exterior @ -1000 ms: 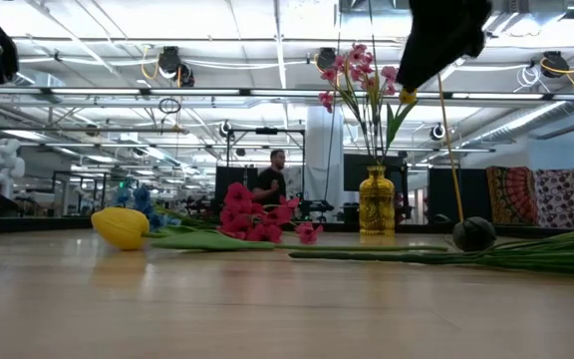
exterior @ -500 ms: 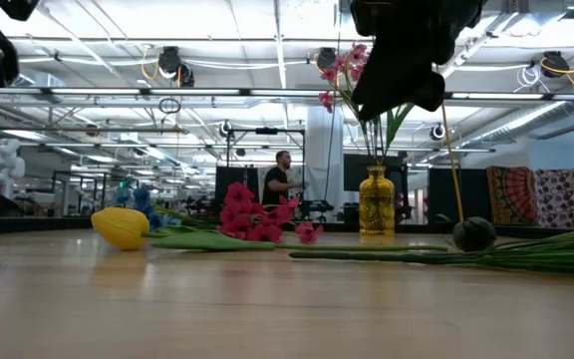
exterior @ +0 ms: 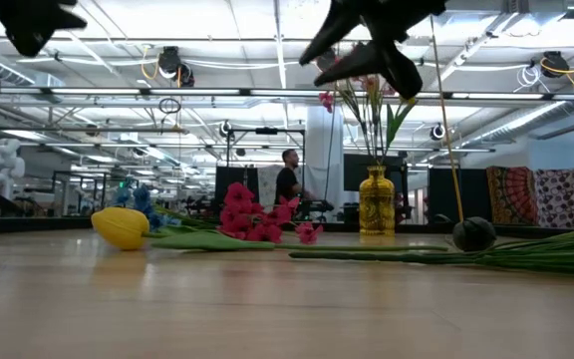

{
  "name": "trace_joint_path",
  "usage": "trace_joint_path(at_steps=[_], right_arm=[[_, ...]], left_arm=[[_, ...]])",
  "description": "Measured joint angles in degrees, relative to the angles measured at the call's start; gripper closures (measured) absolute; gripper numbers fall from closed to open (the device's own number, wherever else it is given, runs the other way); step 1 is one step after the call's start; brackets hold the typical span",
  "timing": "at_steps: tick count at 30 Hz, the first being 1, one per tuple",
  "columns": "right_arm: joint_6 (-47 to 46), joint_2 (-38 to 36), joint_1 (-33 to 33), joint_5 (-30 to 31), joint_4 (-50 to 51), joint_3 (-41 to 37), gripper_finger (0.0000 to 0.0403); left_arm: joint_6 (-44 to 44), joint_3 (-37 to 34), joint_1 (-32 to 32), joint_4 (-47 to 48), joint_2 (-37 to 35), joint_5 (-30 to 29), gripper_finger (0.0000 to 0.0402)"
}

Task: Sort flowers into vase by color
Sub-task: Put the bottom blue flowers into the transparent vase

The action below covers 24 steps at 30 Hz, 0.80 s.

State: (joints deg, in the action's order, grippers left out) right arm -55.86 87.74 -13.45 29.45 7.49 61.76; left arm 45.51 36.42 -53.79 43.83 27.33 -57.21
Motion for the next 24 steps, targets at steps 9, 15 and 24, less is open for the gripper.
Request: trace_joint_path(at_steps=[9,15,24], right_arm=[[-8.7,0.0,0.6,3.8,-3.0,0.0,0.0273],[-12.9,0.0,0.4,3.6,-2.9,0.0,0.0293],[-20.1,2.3,-2.0,3.4,-1.8,0.5,0.0363]], left_arm=[[3.5,0.0,7.2,9.2,-1.3,11.7,0.0259],[3.3,0.0,10.5,14.4,-1.3,12.4,0.0259],[1.7,0.0,14.2,18.5,-1.3,15.8,0.0259]])
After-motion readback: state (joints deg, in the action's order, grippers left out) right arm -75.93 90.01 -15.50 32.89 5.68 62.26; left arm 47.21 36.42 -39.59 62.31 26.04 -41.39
